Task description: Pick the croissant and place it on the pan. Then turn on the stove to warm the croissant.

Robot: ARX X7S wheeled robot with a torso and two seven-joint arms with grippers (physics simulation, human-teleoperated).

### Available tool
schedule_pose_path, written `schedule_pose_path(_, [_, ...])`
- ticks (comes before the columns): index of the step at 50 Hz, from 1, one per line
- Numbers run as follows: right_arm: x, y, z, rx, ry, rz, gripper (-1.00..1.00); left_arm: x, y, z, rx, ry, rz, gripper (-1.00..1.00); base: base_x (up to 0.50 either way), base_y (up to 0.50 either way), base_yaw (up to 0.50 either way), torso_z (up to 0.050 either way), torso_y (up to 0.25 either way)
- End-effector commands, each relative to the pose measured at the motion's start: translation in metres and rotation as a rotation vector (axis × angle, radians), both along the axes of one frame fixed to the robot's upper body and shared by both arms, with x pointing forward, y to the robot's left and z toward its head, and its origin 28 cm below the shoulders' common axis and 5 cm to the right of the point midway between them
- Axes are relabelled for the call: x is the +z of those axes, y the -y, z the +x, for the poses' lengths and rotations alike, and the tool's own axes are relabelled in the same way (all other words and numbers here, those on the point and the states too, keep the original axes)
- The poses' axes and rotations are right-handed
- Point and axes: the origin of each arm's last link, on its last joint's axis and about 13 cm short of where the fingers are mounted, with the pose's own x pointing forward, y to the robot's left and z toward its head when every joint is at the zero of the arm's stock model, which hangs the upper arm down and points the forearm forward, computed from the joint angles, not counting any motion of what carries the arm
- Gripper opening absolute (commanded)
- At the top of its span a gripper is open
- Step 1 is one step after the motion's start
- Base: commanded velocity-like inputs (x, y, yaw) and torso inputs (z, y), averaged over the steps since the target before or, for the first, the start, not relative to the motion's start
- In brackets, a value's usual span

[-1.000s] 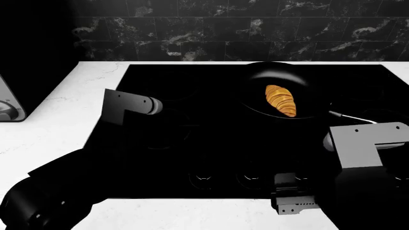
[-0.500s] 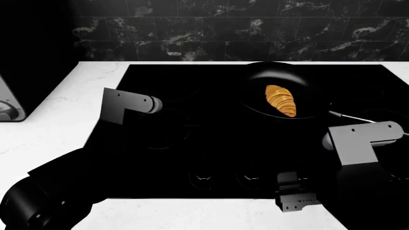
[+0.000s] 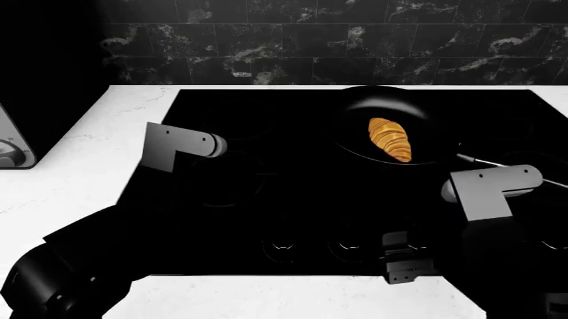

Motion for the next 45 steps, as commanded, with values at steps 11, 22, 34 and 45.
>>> schedule_pose_path(11, [-0.013,0.003,0.005,0.018,-0.027,0.064,1.00,0.000,0.001,0.000,0.003,0.000,0.006,1.00,0.00,0.00,0.00,0.000,0.000])
schedule_pose_path(22, [-0.017,0.005,0.006,0.009,-0.041,0.072,1.00,0.000,0.001,0.001,0.001,-0.002,0.005,1.00,0.00,0.00,0.00,0.000,0.000])
schedule_pose_path(34, [-0.017,0.004,0.007,0.017,-0.039,0.068,-1.00,-0.001,0.001,0.001,0.003,-0.002,0.007,1.00,0.00,0.00,0.00,0.000,0.000])
schedule_pose_path(45, [-0.015,0.004,0.007,0.015,-0.031,0.062,-1.00,-0.001,0.001,0.001,0.000,-0.001,0.006,1.00,0.00,0.00,0.00,0.000,0.000])
